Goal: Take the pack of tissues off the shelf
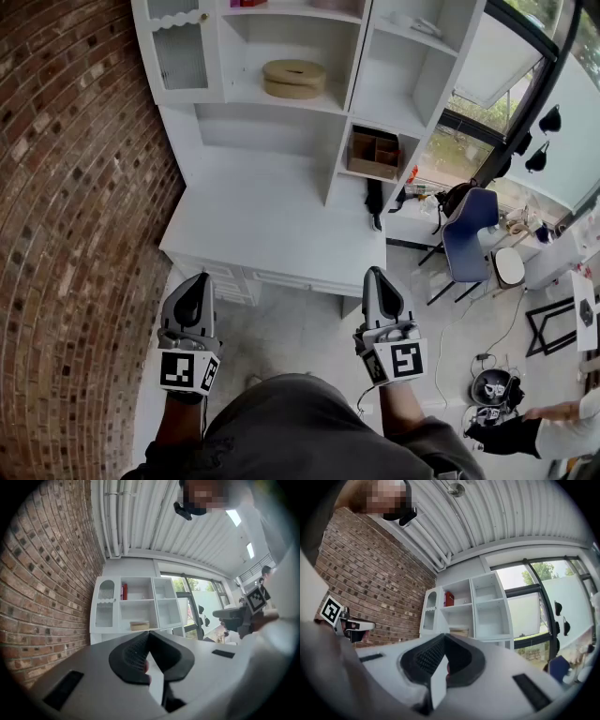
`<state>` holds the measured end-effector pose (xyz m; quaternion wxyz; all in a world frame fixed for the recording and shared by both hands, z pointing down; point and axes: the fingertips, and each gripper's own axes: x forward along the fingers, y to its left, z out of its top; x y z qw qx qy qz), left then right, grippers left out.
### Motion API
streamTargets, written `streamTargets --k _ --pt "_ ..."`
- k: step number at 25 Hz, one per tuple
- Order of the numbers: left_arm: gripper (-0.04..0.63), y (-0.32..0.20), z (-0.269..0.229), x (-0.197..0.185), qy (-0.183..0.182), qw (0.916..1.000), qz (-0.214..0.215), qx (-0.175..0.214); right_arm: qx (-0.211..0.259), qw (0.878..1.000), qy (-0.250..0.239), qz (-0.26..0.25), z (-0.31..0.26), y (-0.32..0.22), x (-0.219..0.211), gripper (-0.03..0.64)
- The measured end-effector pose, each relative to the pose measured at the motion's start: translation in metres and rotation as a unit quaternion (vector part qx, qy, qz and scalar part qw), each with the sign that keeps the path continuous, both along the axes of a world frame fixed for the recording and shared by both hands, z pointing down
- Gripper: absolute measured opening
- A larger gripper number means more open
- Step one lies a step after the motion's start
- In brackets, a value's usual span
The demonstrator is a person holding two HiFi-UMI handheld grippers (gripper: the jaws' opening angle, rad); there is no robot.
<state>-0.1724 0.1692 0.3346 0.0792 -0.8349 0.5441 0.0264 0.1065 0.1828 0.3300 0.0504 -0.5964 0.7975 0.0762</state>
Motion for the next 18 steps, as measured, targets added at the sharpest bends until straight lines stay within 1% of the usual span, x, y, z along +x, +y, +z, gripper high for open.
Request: streamTargets --k 10,16,17,18 --pt "0.002 -0.0008 0.0021 0.0026 -0.006 1.0 0.0 -0.002 -0.008 1.0 0.0 0.001 0.0041 -0.0006 0.0032 -0.002" --pt "0.002 0.0019 0.0063 0.0043 -0.012 0.9999 0.002 0.0 -0.005 1.0 -0.018 -0.008 0.0052 0.0014 0.0033 0.0" --pt "0.016 0.0025 0.0066 0.0048 -0.014 0.9999 0.003 0.001 -0.006 1.0 -0.017 -0.008 0.0055 0.0014 0.0036 0.0" --pt "0.047 0.0027 0.0068 0.0051 -0.016 0.9999 0.004 0.001 -0.007 1.0 -0.016 -0.007 0.0059 0.0011 0.0037 0.0"
